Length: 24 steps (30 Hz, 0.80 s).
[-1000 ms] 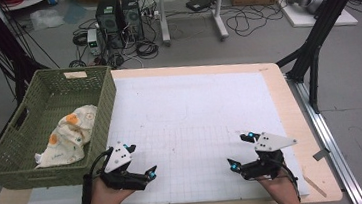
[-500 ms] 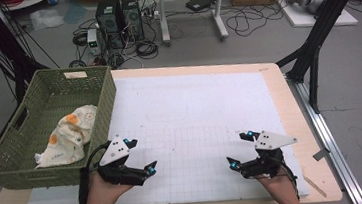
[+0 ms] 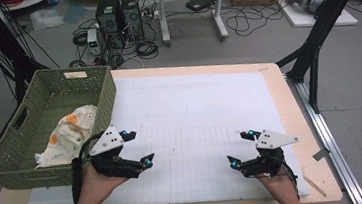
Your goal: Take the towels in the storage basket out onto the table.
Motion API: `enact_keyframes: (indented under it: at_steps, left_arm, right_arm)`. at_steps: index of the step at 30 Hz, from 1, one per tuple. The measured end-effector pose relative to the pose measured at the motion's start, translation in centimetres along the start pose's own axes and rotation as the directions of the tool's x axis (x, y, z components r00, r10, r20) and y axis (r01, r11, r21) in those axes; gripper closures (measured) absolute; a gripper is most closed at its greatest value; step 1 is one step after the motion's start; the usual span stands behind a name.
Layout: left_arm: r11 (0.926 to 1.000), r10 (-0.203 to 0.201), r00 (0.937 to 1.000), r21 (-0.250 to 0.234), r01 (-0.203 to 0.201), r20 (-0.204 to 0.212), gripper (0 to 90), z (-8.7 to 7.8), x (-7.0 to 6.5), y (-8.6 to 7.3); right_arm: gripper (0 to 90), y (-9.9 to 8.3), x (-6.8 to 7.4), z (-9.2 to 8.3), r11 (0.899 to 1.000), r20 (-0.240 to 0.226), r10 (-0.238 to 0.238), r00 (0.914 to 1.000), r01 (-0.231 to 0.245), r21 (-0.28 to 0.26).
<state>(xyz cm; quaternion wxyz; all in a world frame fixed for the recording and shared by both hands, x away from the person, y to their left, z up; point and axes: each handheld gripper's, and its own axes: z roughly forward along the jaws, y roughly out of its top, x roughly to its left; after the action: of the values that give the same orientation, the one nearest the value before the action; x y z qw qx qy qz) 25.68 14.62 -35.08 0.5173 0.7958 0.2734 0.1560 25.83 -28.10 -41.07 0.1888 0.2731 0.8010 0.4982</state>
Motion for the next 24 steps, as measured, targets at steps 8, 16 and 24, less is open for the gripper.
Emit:
enact_keyframes:
  at_steps: [8,16,24]
  left_arm:
    - [1.0,-0.001,1.0,0.0,0.001,0.007,14.1,-0.5,0.4,0.6]
    - [1.0,0.004,1.0,-0.005,-0.004,-0.006,14.5,-1.4,1.3,1.4]
    - [1.0,-0.005,0.9995,-0.006,0.005,-0.032,15.0,-2.2,2.6,2.1]
  right_arm:
    - [8.8,0.0,0.0,0.1,1.0,0.002,-0.002,1.0,0.002,0.005]
    - [8.8,0.1,0.0,0.0,1.0,0.0,-0.005,1.0,0.005,0.0]
    - [8.8,0.1,0.0,0.0,1.0,-0.002,-0.009,1.0,0.009,-0.001]
